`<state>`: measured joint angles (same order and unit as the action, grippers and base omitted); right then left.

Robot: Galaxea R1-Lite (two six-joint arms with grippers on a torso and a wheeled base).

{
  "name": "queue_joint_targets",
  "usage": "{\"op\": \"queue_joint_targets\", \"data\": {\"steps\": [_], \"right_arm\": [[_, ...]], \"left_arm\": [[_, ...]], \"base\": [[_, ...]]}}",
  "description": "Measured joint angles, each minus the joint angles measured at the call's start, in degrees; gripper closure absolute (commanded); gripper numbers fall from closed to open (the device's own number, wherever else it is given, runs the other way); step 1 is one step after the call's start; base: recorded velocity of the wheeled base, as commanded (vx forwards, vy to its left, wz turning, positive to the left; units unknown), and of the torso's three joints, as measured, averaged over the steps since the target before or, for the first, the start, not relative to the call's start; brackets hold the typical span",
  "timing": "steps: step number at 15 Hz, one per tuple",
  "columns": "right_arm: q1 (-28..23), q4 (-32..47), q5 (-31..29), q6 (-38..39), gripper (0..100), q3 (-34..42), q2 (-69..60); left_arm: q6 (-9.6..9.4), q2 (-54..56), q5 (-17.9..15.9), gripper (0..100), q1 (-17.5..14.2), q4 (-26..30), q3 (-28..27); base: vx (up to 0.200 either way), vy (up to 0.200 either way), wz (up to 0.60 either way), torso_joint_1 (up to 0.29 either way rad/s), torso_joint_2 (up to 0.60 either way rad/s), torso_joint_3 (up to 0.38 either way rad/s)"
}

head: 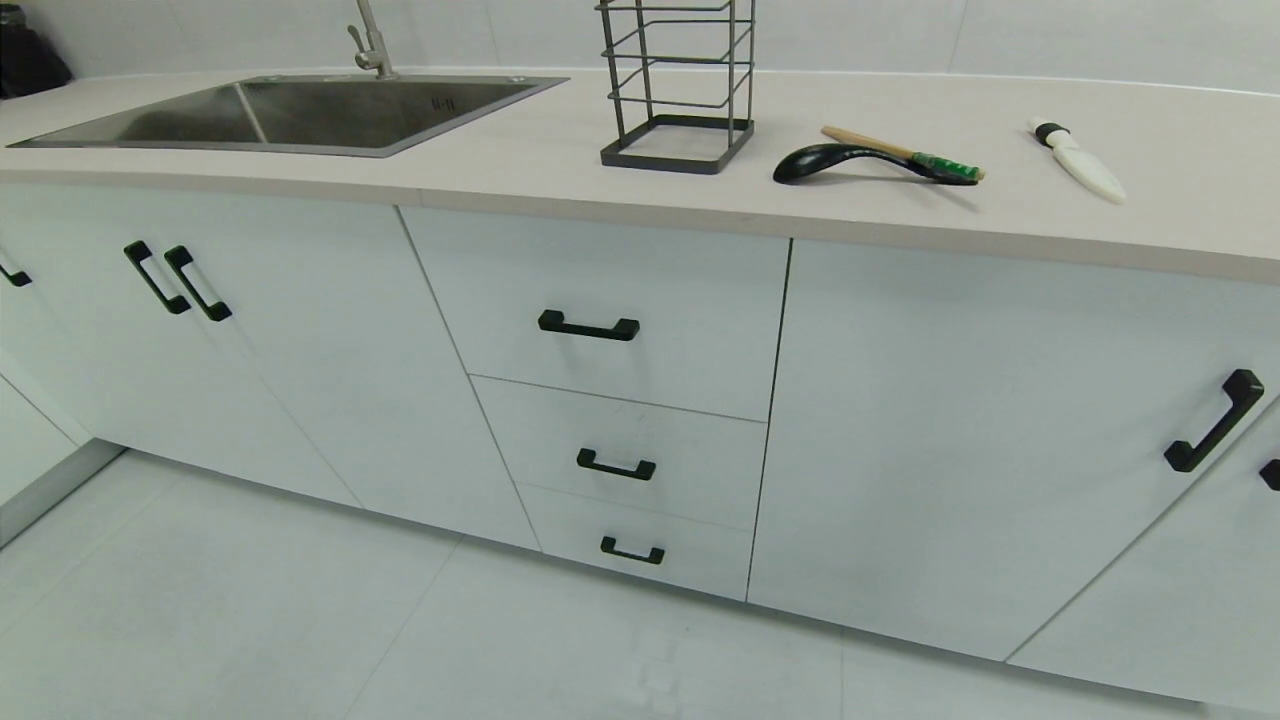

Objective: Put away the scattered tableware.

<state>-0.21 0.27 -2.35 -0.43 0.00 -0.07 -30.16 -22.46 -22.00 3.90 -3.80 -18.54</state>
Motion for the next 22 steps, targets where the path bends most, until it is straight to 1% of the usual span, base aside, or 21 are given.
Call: {"op": "queue_joint_targets", "data": {"steps": [1,2,4,5,6,7,8,10,11,12,13,14,18,21,22], "right_arm": [[0.0,0.0,0.0,0.0,100,0.0,0.0],[0.0,0.0,0.0,0.0,100,0.0,0.0],[0.0,0.0,0.0,0.0,100,0.0,0.0],[0.0,0.0,0.0,0.0,100,0.0,0.0],[0.0,0.0,0.0,0.0,100,0.0,0.0],[0.0,0.0,0.0,0.0,100,0.0,0.0],[0.0,0.0,0.0,0.0,100,0.0,0.0],[0.0,0.0,0.0,0.0,100,0.0,0.0],[0.0,0.0,0.0,0.0,100,0.0,0.0],[0.0,0.0,0.0,0.0,100,0.0,0.0],[0.0,0.0,0.0,0.0,100,0.0,0.0],[0.0,0.0,0.0,0.0,100,0.0,0.0],[0.0,0.0,0.0,-0.1,100,0.0,0.0],[0.0,0.0,0.2,0.3,100,0.0,0.0],[0.0,0.0,0.2,0.3,100,0.0,0.0]], "left_arm": [[-2.82,-3.5,-0.9,0,1.6,0.1,-0.7],[-4.49,-7.0,-1.3,0,3.1,0.3,-1.2],[-7.77,-12.8,-1.6,0,5.1,0.4,-1.5],[-10.67,-16.0,-1.6,0,6.2,0.4,-1.8],[-13.93,-18.8,-1.7,0,7.2,0.4,-2.2],[-17.85,-21.8,-1.7,0,8.5,0.4,-3.0],[-22.39,-25.2,-1.7,0,10.2,0.4,-3.9],[-30.71,-31.4,-1.7,0,13.8,0.7,-6.5],[-34.57,-34.9,-1.6,0,15.8,1.8,-8.2],[-38.64,-37.9,-0.9,0,17.4,4.0,-9.8],[-41.61,-40.3,1.1,0,18.3,6.4,-10.8],[-42.68,-42.0,2.2,0,18.7,7.1,-11.3],[-45.14,-50.2,6.8,0,19.7,7.1,-12.8],[-49.16,-57.3,9.1,0,20.7,7.0,-16.0],[-50.09,-59.7,9.6,0,21.0,6.9,-17.1]], "base": [[0.000,0.000,0.00,0.000,0.00,0.000],[0.000,0.000,0.00,0.000,0.00,0.000],[0.000,0.000,0.00,0.000,0.00,0.000],[0.000,0.000,0.00,0.000,0.00,0.000],[0.000,0.000,0.00,0.000,0.00,0.000],[0.000,0.000,0.00,0.000,0.00,0.000],[0.000,0.000,0.00,0.000,0.00,0.000],[0.000,0.000,0.00,0.000,0.00,0.000],[0.000,0.000,0.00,0.000,0.00,0.000],[0.000,0.000,0.00,0.000,0.00,0.000],[0.000,0.000,0.00,0.000,0.00,0.000],[0.000,0.000,0.00,0.000,0.00,0.000],[0.000,0.000,0.00,0.000,0.00,0.000],[0.000,0.000,0.00,0.000,0.00,0.000],[0.000,0.000,0.00,0.000,0.00,0.000]]}}
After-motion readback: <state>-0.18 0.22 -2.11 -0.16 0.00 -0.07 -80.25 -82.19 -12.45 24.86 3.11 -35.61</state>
